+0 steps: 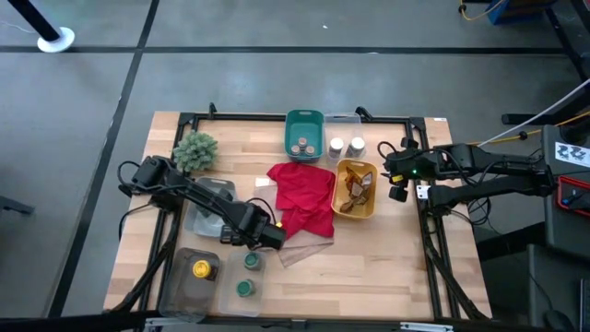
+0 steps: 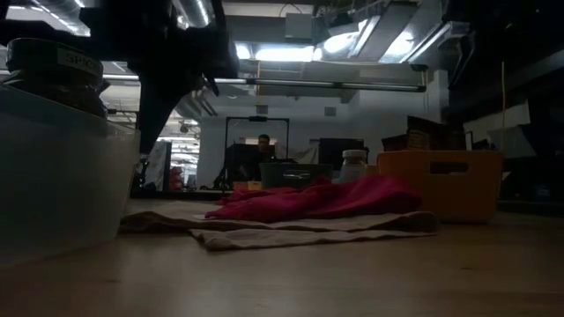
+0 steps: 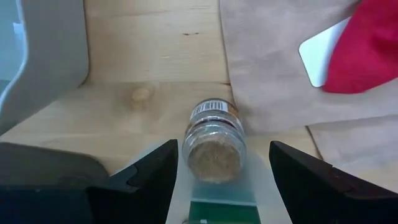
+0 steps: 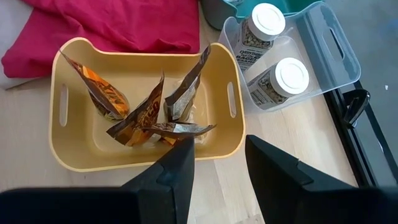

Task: Sort spices by type
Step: Put the brown seasoning bottle into the green bin

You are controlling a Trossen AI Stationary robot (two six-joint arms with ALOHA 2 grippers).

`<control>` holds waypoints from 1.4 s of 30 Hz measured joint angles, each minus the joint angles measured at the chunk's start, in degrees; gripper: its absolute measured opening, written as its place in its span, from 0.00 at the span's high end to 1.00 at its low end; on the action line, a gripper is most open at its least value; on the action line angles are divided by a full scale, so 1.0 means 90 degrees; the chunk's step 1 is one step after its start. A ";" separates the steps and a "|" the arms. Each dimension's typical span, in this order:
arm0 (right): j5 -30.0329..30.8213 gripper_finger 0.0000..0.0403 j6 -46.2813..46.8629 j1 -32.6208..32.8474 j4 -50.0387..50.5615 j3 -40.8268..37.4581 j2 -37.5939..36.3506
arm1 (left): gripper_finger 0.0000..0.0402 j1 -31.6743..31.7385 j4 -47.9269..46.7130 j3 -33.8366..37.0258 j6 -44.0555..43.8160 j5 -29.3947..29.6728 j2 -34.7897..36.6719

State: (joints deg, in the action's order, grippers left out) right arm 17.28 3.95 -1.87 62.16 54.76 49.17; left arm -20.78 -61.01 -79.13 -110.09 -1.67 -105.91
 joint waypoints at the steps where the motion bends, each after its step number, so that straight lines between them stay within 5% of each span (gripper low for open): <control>1: -0.0002 0.65 0.0000 0.0000 0.0013 0.0000 -0.0002 | 0.41 -0.0014 0.0021 0.0000 0.0030 0.0000 -0.0058; 27: 0.0001 0.65 0.0000 -0.0001 0.0111 -0.0009 -0.0002 | 0.41 -0.0188 0.0047 0.0000 0.0309 -0.0120 -0.0462; 42: 0.0002 0.65 0.0000 -0.0002 0.0111 -0.0015 0.0000 | 0.59 -0.0126 0.0232 -0.0005 0.0771 -0.0126 -0.0573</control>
State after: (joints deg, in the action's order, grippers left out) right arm 17.29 3.95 -1.89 63.16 54.63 49.16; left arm -21.91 -58.92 -79.18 -103.16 -2.81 -111.07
